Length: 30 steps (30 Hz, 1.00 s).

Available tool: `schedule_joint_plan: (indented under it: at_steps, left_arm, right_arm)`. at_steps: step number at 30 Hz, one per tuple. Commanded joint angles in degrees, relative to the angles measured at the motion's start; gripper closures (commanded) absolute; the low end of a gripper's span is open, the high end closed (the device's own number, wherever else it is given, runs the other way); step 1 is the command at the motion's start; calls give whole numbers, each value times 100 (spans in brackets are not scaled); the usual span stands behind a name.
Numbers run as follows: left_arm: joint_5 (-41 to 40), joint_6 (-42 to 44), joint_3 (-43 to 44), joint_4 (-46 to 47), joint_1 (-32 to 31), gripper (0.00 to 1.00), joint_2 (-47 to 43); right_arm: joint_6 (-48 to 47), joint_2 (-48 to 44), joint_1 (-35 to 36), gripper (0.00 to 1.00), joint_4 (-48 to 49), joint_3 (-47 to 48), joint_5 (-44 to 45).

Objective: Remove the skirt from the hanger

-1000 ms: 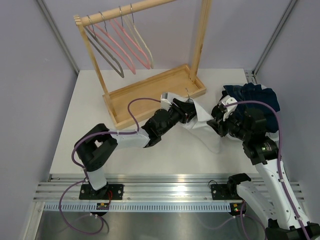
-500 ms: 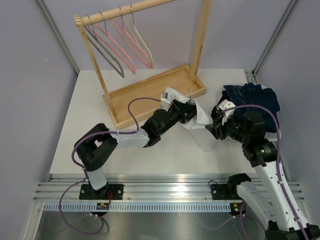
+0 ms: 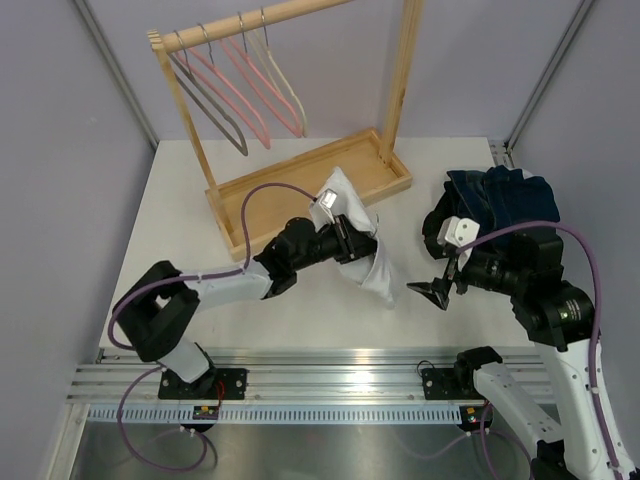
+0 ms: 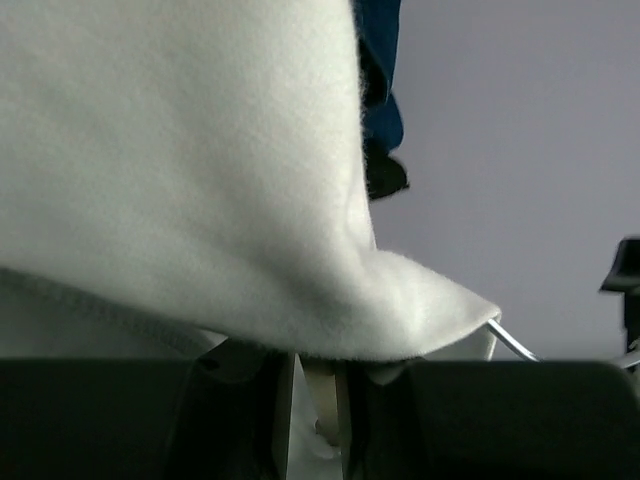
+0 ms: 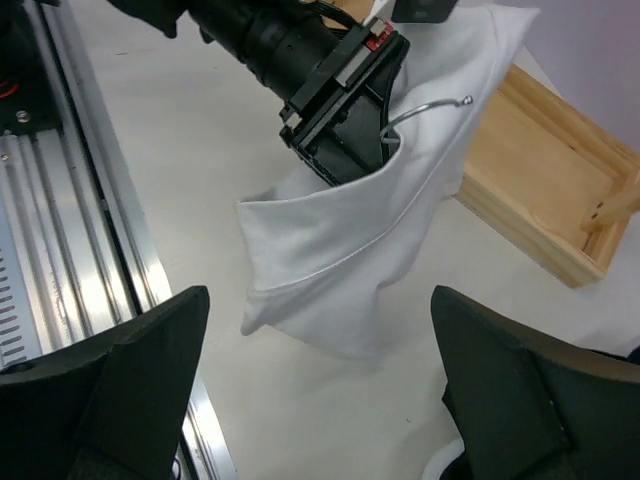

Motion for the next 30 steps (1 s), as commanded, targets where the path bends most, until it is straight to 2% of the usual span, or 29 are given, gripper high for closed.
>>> schedule_joint_plan:
  at_steps: [1, 3, 4, 6, 7, 10, 15, 17, 19, 22, 23, 24, 25, 26, 27, 28, 29, 30]
  left_arm:
    - [1167, 2031, -2, -718, -5, 100, -840]
    - [1378, 2719, -2, -1698, -31, 100, -1114]
    - [1353, 3436, 15, -2071, -92, 100, -1402]
    - [1109, 4081, 94, -3114, -180, 100, -1667]
    - [994, 4615, 103, -3364, -285, 100, -1782]
    - [677, 5338, 33, -3946, -479, 100, -2169]
    - [667, 5535, -99, -4447, -541, 100, -2398]
    - [659, 5561, -90, -4613, -585, 100, -2381]
    - [773, 5596, -73, -4684, -637, 100, -2372]
    - [1036, 5658, -46, -4781, -673, 100, -2363]
    - [1098, 5675, -29, -4860, -690, 100, -2346]
    - [1229, 5736, -3, -4904, -716, 100, -2319]
    - [1291, 5772, 50, -5018, -725, 100, -2302]
    - [1327, 5807, 77, -5071, -743, 100, -2284]
    - [1405, 5877, 112, -5150, -787, 100, -2258]
    - [1458, 5912, 190, -5272, -804, 100, -2188]
    - [1476, 5939, 226, -5326, -831, 100, -2153]
    - [1459, 5957, 252, -5378, -866, 100, -2126]
  right_arm:
    - [-615, 198, 30, 1, -789, 275, -656]
    - [-615, 364, 39, 1, -773, 249, -771]
    - [-493, 418, 30, 1, -694, 205, -823]
    - [-247, 636, 39, 1, -501, 152, -1016]
    - [-37, 707, 30, 1, -143, 91, -1069]
    - [956, 1032, 39, 2, 665, 99, -1210]
    - [2748, 1472, 30, 5, 1888, 222, -1149]
    - [3424, 1560, 39, 10, 2416, 187, -1088]
    - [3743, 1613, 91, 12, 2715, 135, -834]
    - [3132, 1517, 101, 9, 2691, 178, -797]
    - [2276, 1491, 100, 5, 2507, 248, -1172]
    - [1720, 1499, 100, 3, 1940, 449, -1471]
    - [540, 1560, 100, 2, 1560, 590, -1953]
    - [-47, 1639, 109, 2, 1087, 748, -2106]
    - [-583, 1883, 144, 2, 290, 1106, -2185]
    - [-1328, 2042, 162, 2, -31, 1301, -2160]
    - [-1666, 2201, 188, 2, -391, 1486, -2134]
    - [-2087, 2568, 223, 2, -1195, 1888, -2133]
